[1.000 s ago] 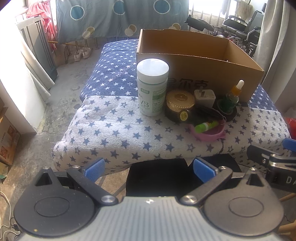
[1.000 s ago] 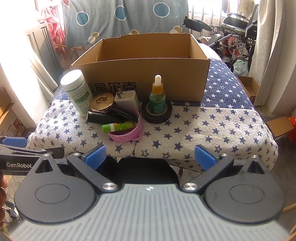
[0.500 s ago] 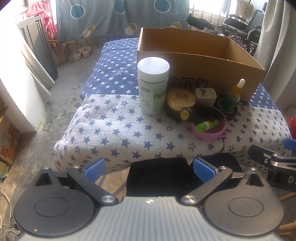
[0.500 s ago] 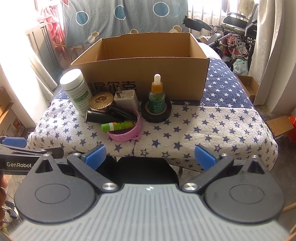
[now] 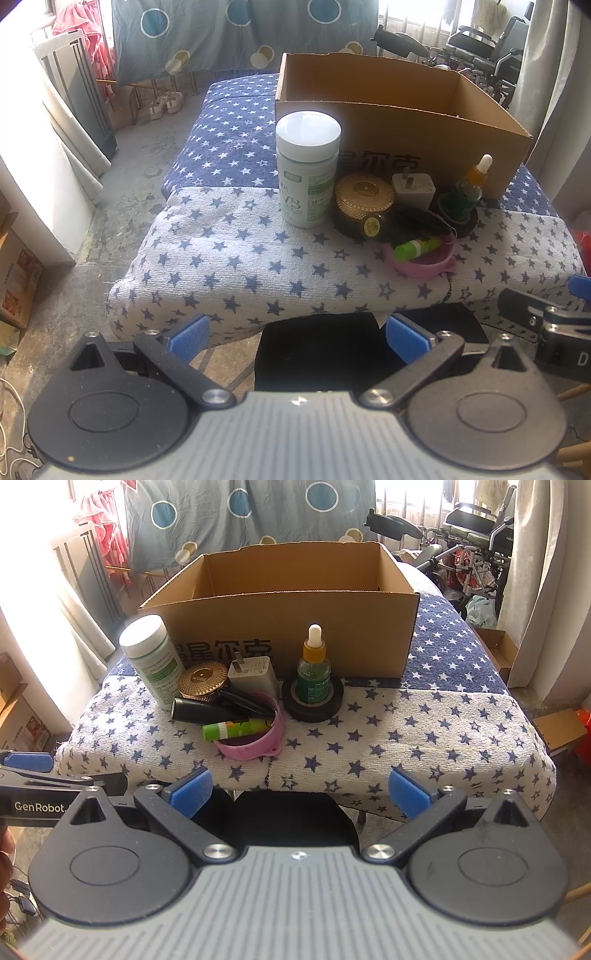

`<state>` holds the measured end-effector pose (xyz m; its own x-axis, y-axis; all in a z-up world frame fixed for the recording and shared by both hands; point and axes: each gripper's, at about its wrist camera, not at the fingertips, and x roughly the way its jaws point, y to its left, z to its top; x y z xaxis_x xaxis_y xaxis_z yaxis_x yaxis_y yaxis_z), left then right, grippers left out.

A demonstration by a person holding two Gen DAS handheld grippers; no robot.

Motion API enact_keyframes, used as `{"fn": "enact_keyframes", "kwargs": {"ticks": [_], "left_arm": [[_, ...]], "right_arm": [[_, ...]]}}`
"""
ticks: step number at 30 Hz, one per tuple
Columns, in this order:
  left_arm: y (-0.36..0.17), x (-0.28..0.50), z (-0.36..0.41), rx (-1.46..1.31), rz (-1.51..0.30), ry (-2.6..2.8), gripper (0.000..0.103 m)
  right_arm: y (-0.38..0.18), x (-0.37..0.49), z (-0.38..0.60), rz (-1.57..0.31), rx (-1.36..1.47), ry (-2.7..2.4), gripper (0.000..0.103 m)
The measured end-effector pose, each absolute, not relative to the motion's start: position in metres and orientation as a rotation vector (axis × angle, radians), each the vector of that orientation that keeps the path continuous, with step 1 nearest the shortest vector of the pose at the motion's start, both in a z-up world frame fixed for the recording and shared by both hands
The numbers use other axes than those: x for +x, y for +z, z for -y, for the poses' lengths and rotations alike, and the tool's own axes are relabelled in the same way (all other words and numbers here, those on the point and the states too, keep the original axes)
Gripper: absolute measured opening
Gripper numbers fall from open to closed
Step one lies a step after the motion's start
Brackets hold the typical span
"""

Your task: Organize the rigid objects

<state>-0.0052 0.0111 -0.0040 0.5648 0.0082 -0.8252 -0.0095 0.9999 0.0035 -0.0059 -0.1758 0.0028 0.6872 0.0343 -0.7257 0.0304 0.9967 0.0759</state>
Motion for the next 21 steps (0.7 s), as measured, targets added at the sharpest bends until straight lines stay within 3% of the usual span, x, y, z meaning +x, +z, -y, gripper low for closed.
{"fn": "enact_keyframes", "kwargs": {"ticks": [21], "left_arm": [[-0.0014,0.0012,-0.0121,0.016,-0.975,0.011,0.102]], "right_arm": [[0.0067,0.0009,0.1773,-0.808,0.107,0.010,0.102]]}}
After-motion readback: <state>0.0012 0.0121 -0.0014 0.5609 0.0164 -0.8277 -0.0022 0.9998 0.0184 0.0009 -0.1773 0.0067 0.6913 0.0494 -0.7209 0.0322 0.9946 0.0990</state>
